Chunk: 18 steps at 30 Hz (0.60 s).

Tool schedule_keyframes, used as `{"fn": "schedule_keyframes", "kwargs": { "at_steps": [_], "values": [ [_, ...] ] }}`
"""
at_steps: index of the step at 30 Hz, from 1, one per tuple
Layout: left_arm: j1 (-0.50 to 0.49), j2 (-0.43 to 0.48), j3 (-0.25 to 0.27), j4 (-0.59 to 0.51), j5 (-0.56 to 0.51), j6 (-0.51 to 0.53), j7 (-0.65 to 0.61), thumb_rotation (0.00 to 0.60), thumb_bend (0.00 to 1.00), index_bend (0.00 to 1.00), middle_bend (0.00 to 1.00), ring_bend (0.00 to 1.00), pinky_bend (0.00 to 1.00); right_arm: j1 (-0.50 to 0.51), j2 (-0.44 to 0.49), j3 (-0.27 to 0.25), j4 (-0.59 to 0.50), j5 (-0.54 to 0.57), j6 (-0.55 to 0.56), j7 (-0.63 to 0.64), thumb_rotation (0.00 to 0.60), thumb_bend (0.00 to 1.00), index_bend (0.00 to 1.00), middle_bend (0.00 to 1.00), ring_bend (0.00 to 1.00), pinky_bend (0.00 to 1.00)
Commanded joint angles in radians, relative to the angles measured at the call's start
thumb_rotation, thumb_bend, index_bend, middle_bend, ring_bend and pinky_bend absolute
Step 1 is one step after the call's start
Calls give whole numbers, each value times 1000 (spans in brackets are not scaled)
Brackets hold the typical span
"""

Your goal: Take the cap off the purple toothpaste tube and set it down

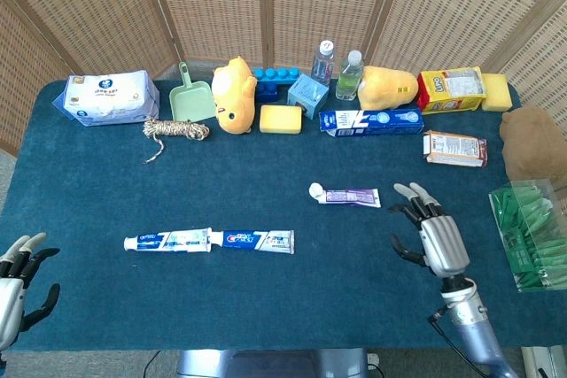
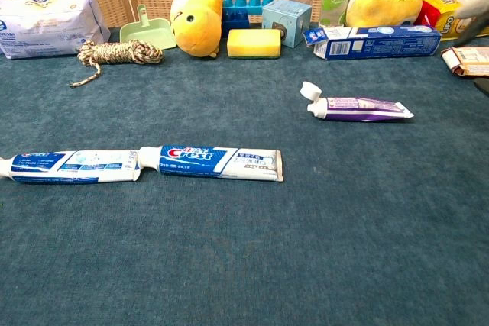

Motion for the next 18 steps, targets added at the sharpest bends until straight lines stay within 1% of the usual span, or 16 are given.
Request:
{"fn": "schedule_keyframes", "kwargs": {
  "at_steps": [1,6,10,15,18],
  "values": [
    [8,8,7,15,8,-5,3,600,366,255,157,106,172,-59,41,-37,-9,-54,60,-194,600,378,366,230,74,182],
    [30,16,19,27,4,-5,-12,600,363,254,158,106,159,-105,68,-48,-44,-56,87,-248,600,368,384,233,82,179],
    [44,17,18,33,3,5,-28,600,354,253,162,106,156,-129,87,-52,-67,-64,101,-271,600,359,390,232,83,174],
    [49,15,14,29,25,13,-36,600,342,256,199,131,156,-148,113,-68,-101,-63,77,-259,600,347,390,229,83,174],
    [52,16,17,22,43,14,-31,600,338,256,200,133,156,-158,117,-73,-105,-57,58,-234,600,342,391,229,83,175]
  ]
}}
